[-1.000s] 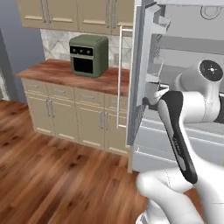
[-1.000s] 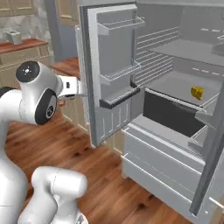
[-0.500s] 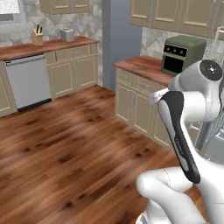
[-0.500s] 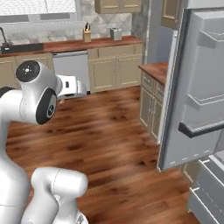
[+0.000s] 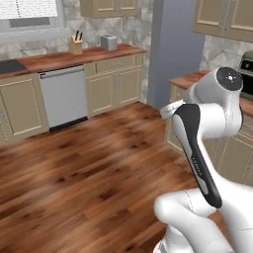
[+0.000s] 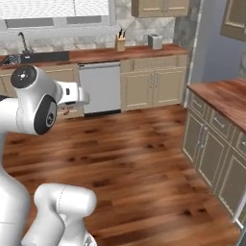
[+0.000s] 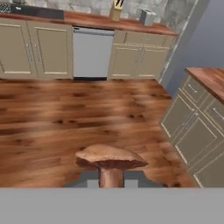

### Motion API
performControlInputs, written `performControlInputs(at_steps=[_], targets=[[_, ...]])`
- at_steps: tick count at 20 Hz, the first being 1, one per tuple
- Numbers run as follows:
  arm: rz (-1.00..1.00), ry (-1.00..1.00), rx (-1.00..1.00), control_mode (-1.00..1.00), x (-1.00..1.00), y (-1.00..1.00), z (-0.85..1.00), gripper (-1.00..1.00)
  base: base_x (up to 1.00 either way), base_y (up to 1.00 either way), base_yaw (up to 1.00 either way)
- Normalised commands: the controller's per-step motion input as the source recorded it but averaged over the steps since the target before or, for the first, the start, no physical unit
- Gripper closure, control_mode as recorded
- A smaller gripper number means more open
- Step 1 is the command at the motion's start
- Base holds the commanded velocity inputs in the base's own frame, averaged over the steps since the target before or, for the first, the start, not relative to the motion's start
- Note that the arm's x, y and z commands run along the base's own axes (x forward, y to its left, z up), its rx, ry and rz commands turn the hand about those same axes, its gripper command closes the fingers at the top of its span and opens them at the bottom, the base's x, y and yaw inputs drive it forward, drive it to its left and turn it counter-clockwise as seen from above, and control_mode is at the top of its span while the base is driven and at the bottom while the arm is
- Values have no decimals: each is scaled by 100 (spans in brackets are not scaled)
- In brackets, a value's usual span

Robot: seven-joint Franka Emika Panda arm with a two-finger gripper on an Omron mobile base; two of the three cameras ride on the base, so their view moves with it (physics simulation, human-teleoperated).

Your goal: Take the cheese, steak, and mushroom from the fridge and place them on the plate on the dining counter to create an appetizer plate.

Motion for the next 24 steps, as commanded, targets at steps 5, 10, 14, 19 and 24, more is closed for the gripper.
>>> performControlInputs(at_steps=[5,10,14,19,24], targets=[[0,0,0,100,0,0,0,100,100,44,12],[0,0,0,100,0,0,0,100,100,2,59],[0,0,0,100,0,0,0,100,100,-8,77],[0,0,0,100,0,0,0,100,100,-9,75],[0,0,0,100,0,0,0,100,100,-7,68]])
